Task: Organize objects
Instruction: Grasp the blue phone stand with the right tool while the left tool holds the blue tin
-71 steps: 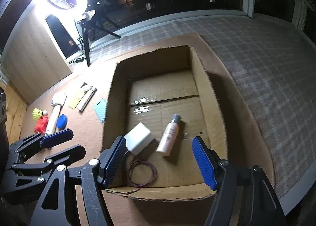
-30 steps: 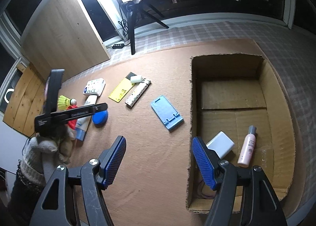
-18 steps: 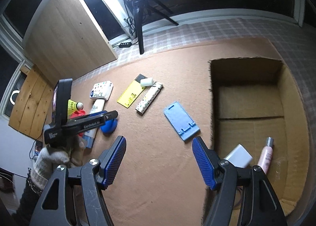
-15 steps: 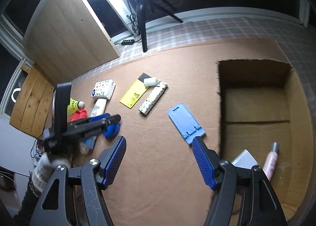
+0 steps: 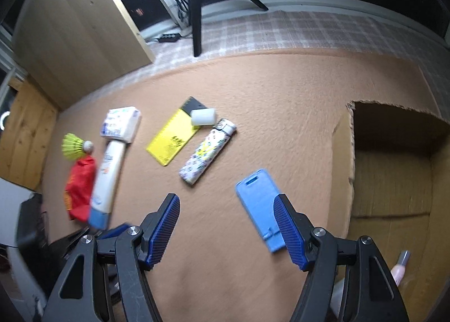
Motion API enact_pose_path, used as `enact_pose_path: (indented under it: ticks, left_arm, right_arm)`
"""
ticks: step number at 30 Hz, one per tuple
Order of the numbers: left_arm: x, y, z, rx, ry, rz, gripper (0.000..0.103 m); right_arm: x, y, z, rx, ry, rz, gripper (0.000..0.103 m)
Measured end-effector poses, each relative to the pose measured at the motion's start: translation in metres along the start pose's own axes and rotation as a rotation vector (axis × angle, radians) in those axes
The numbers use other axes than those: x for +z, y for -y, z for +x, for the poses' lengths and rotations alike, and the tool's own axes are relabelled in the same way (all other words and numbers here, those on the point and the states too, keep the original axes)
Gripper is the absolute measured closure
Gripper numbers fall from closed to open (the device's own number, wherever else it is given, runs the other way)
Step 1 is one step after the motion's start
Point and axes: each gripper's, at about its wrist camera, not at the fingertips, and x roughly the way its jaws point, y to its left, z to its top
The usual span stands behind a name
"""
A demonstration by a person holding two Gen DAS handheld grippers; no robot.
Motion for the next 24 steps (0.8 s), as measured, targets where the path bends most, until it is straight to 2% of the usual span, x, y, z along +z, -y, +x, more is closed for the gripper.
enact_pose_path:
  ticks: [7, 8, 11, 12, 24]
  left_arm:
    - [-0.012, -0.003, -0.006, -0.009, 0.006, -0.014, 0.061]
    - [-0.013, -0.003, -0.006, -0.01, 0.007, -0.015, 0.061]
    - [-0.013, -0.004, -0.006, -0.009, 0.011, -0.019, 0.061]
    - [-0.014, -0.004, -0.006, -0.009, 0.013, -0.018, 0.061]
    - [-0.015, -0.007, -0.007, -0.023, 0.022, -0.017, 0.061]
  right_arm:
    - [0.01, -0.005, 0.016, -0.104, 0.0, -0.041, 0.04]
    - [0.01, -0.006, 0.016, -0.113, 0.002, -0.046, 0.043]
    - [0.011, -0.012, 0.017, -0.096, -0.007, -0.069, 0.064]
    - [0.011, -0.012, 0.018, -0.102, -0.01, -0.07, 0.066]
    - [0.028, -0.015, 0.047, -0.229, -0.077, -0.053, 0.066]
